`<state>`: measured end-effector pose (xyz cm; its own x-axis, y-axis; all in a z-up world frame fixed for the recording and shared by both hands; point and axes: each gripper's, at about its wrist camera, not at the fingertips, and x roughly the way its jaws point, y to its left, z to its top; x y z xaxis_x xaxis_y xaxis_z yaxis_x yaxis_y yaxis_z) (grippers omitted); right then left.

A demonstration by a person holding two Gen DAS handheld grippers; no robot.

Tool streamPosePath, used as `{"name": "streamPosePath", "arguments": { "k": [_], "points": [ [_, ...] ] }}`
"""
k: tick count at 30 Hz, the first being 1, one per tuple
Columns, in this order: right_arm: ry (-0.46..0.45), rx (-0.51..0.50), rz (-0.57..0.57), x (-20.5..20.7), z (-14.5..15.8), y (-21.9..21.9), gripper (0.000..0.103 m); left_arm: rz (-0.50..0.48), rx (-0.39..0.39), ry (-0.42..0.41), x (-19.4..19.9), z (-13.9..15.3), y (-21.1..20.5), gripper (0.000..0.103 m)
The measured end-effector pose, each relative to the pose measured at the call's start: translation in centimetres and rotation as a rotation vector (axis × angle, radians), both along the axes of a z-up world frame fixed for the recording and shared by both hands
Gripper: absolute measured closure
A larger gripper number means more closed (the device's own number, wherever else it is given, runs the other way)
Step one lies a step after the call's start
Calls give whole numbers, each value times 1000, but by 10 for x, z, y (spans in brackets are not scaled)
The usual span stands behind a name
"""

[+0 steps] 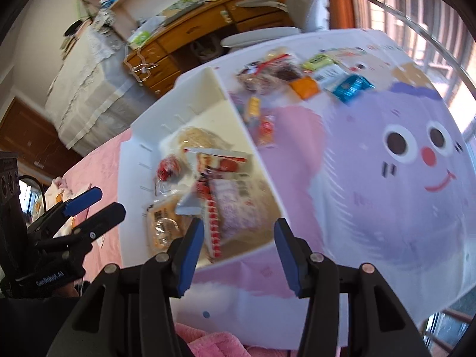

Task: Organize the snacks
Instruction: 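Lower both bags into the tray and open both grippers, then grasp the blue wrapper with the right gripper while the left reaches the red-striped bag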

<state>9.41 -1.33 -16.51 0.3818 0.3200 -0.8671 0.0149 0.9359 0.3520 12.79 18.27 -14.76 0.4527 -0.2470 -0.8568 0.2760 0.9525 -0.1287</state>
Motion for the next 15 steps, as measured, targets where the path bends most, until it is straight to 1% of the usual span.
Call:
{"name": "streamPosePath", "arguments": {
  "k": [8, 15],
  "points": [
    [59, 26, -105, -14, -6, -40, 53, -31, -14, 49, 13, 6, -29, 20],
    [94, 63, -145, -5, -15, -69, 53, -42, -2, 82, 36, 18, -55, 20]
  ]
}}
